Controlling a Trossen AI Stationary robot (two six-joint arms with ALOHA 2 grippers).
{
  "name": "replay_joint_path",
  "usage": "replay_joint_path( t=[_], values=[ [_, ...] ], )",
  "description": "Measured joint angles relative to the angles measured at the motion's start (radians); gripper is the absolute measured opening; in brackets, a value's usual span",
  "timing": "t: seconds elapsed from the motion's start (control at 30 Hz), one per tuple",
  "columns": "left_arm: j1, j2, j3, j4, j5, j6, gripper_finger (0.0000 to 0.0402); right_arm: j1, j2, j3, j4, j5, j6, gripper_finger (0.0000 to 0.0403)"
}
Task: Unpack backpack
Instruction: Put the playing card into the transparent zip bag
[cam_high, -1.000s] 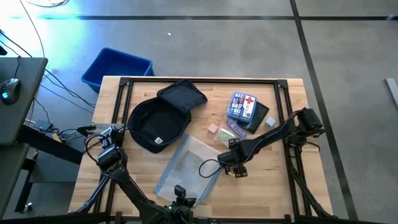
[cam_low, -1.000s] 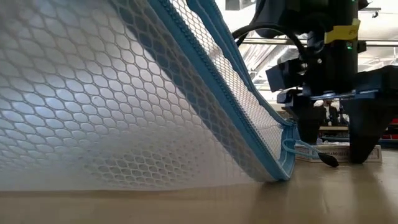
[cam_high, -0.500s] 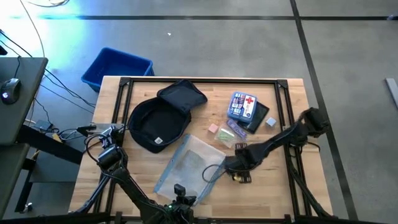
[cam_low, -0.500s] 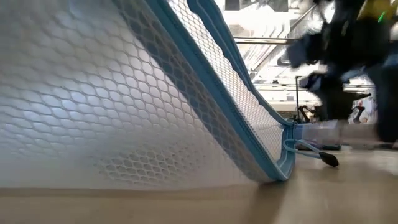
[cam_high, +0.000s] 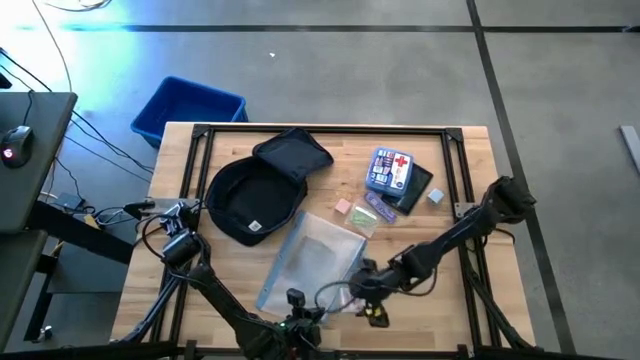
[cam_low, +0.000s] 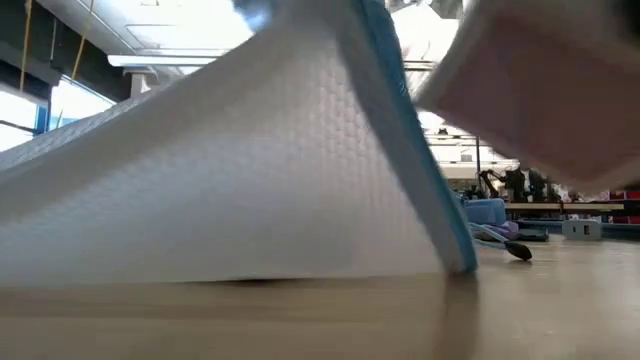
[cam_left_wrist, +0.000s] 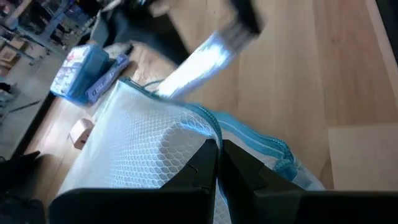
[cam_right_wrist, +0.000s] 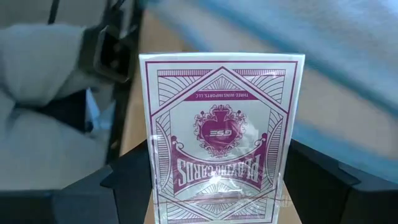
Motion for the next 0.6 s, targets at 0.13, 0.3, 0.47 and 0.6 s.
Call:
replay_joint_path(
  t=[0.13, 0.3, 0.47, 0.6],
  values=[
    [0.0, 0.0, 0.0, 0.083, -0.034, 0.074, 0.0, -0.053, 0.012, 0.0, 0.021, -0.037, -0.022, 0.0277],
    [0.003, 0.0, 0.0, 0.16, -0.039, 0.145, 0.0, -0.089, 0.042, 0.0, 0.06, -0.106, -0.038, 0.0277],
    [0.003, 0.0, 0.0, 0.197, -0.033, 0.199, 0.0, -0.11, 0.077, 0.0, 0.11, -0.127, -0.051, 0.0277],
    [0.005, 0.0, 0.0, 0.207, -0.001, 0.233, 0.0, -0.145, 0.1, 0.0, 0.219, -0.063, -0.052, 0.0277]
  ],
)
